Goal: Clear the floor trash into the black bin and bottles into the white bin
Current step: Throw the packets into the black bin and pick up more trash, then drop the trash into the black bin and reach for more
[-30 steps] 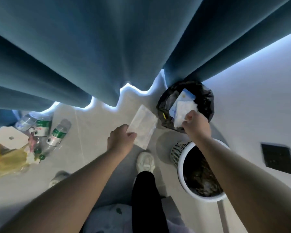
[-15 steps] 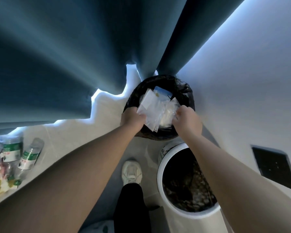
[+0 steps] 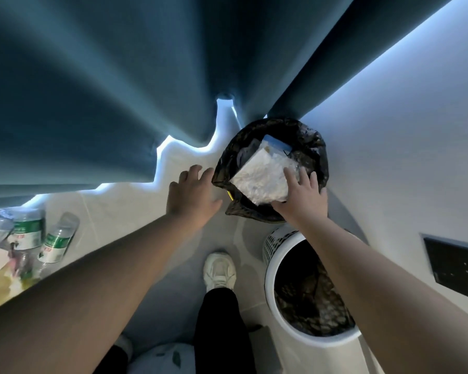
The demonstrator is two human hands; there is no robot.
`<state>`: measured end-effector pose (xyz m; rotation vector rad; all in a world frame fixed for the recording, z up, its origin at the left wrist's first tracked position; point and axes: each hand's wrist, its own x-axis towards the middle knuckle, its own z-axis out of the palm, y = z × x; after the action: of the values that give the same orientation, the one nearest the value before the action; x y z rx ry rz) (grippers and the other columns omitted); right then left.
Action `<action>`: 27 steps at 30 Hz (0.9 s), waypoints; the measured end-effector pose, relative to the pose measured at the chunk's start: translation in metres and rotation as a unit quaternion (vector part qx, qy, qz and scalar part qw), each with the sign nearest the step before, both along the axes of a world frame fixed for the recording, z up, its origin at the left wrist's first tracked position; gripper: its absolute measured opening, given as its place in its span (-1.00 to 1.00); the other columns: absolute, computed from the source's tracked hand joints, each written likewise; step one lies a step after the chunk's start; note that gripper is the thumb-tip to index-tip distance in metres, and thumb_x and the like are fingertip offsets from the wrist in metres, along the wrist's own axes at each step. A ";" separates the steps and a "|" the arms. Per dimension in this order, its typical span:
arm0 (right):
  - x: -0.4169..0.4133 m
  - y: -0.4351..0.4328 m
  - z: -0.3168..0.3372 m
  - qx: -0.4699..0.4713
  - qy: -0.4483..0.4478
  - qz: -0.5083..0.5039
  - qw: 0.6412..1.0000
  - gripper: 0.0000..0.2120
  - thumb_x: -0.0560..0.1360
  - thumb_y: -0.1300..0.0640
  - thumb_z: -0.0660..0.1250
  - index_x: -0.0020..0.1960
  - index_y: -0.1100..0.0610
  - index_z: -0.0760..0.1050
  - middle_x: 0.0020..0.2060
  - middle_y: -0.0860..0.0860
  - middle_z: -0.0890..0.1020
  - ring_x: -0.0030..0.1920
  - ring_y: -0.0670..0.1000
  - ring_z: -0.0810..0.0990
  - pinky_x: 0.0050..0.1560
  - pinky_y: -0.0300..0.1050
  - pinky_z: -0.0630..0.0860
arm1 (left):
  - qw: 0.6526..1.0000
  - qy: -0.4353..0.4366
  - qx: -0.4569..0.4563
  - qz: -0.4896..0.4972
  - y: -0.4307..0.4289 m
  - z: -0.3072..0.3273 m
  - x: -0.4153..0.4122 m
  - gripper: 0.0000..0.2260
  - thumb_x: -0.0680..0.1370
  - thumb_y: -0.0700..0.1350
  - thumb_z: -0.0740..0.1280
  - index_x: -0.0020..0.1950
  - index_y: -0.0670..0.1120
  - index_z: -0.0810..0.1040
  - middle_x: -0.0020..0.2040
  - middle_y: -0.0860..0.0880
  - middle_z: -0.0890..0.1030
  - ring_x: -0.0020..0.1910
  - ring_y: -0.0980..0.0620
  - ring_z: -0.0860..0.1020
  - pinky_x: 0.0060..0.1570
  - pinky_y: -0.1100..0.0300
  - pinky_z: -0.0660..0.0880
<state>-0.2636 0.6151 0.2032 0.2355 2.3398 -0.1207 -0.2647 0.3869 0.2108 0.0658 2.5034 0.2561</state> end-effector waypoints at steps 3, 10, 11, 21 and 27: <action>0.005 -0.020 0.011 0.003 0.006 0.042 0.999 -0.19 0.53 -0.22 0.25 0.57 -0.11 -0.20 0.58 0.04 -0.15 0.56 0.15 -0.21 0.50 0.26 -0.03 | 1.000 -0.002 -0.011 -0.013 -0.018 0.008 0.012 -0.33 0.50 0.16 0.31 0.51 -0.02 0.13 0.53 -0.10 0.11 0.48 -0.13 0.15 0.30 -0.09 0.32; 0.028 -0.105 0.026 -0.029 0.027 0.134 0.990 -0.15 0.51 -0.26 0.23 0.57 -0.12 -0.24 0.57 0.05 -0.17 0.56 0.17 -0.23 0.49 0.30 -0.07 | 0.999 -0.025 -0.038 0.010 -0.091 0.021 0.063 -0.26 0.52 0.22 0.25 0.56 0.02 -0.04 0.58 -0.07 -0.08 0.55 -0.11 -0.08 0.46 -0.14 0.06; 0.033 -0.120 0.026 -0.034 0.025 0.144 0.989 -0.15 0.50 -0.25 0.24 0.57 -0.12 -0.24 0.57 0.05 -0.17 0.56 0.16 -0.22 0.49 0.30 -0.08 | 0.998 -0.028 -0.046 0.016 -0.105 0.021 0.073 -0.25 0.52 0.23 0.25 0.56 0.02 -0.05 0.58 -0.08 -0.10 0.55 -0.12 -0.09 0.46 -0.15 0.05; 0.091 -0.297 0.018 -0.051 -0.001 0.269 0.962 -0.12 0.48 -0.29 0.26 0.56 -0.13 -0.22 0.58 0.02 -0.17 0.56 0.16 -0.19 0.48 0.31 -0.05 | 0.977 -0.077 -0.080 0.181 -0.271 0.015 0.191 -0.22 0.50 0.28 0.24 0.57 0.02 -0.07 0.58 -0.09 -0.10 0.55 -0.15 -0.08 0.45 -0.19 0.03; 0.128 -0.415 0.018 -0.050 -0.012 0.353 0.934 -0.13 0.48 -0.27 0.26 0.57 -0.13 -0.21 0.58 0.03 -0.13 0.57 0.15 -0.12 0.48 0.27 -0.01 | 0.955 -0.086 -0.085 0.272 -0.377 0.015 0.269 -0.22 0.49 0.28 0.26 0.56 0.01 -0.02 0.58 -0.09 -0.05 0.55 -0.13 -0.05 0.45 -0.20 0.04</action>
<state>-0.1355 0.2001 0.2210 -0.6514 2.2436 0.1173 0.0047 0.0095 0.2255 -0.6957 2.3109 0.2528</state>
